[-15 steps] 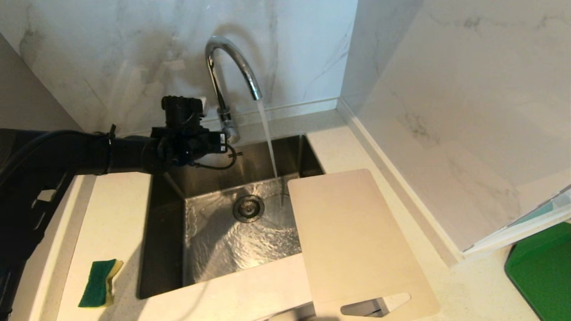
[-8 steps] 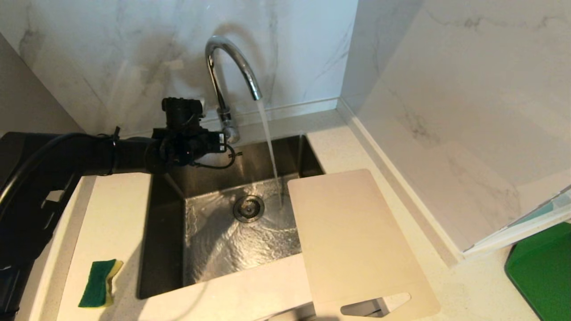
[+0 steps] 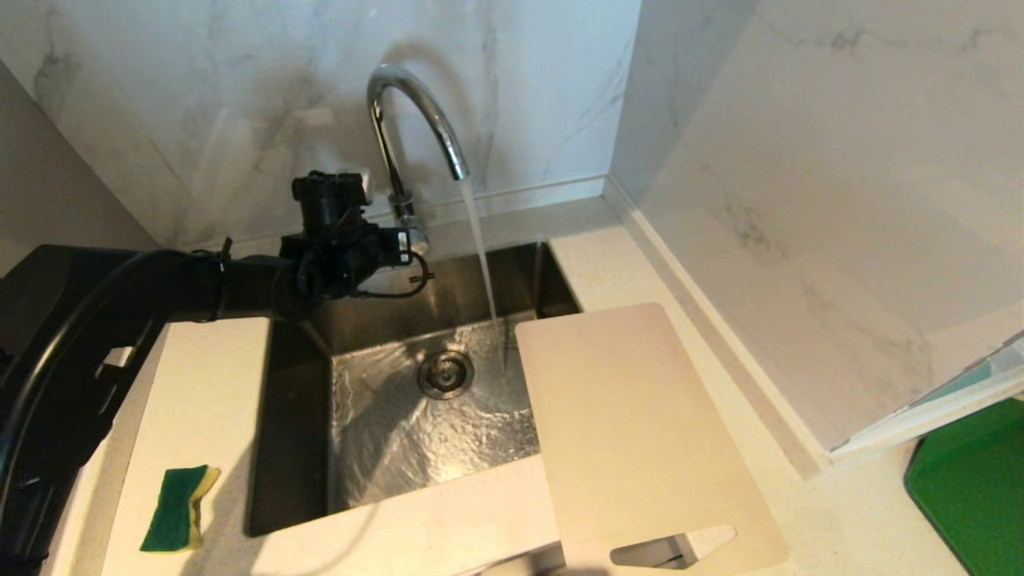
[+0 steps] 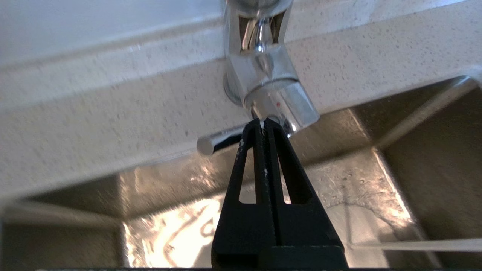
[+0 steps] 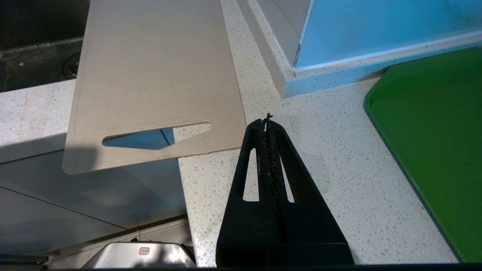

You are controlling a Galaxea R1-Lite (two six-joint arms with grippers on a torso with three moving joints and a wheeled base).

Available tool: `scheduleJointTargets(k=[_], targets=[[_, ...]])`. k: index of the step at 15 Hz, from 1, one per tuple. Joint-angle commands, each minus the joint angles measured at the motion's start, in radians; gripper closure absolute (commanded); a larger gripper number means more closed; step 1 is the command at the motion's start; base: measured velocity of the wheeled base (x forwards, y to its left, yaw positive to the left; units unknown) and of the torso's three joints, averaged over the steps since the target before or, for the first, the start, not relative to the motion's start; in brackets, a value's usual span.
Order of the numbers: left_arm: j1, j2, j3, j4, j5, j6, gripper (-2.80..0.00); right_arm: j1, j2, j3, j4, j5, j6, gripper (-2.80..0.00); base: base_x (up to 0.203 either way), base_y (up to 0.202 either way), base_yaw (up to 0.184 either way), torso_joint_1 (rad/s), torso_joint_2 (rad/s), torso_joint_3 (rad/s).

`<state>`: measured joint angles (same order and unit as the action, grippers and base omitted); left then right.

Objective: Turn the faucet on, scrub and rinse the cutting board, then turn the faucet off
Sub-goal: Turn off the tap

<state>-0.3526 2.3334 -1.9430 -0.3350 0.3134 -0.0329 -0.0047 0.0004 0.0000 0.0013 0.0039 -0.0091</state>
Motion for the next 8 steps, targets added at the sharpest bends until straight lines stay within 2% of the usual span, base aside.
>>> scheduleJointTargets(k=[1,8], targets=[[0.012,0.016,0.002,-0.071,0.018,0.059,0.00,0.000,0.000,0.000,0.000,0.001,0.000,0.00,0.000,0.000,0.000,0.000,0.00,0.000],[0.017,0.024,0.002,-0.096,0.016,0.065,0.00,0.000,0.000,0.000,0.000,0.001,0.000,0.00,0.000,0.000,0.000,0.000,0.00,0.000]])
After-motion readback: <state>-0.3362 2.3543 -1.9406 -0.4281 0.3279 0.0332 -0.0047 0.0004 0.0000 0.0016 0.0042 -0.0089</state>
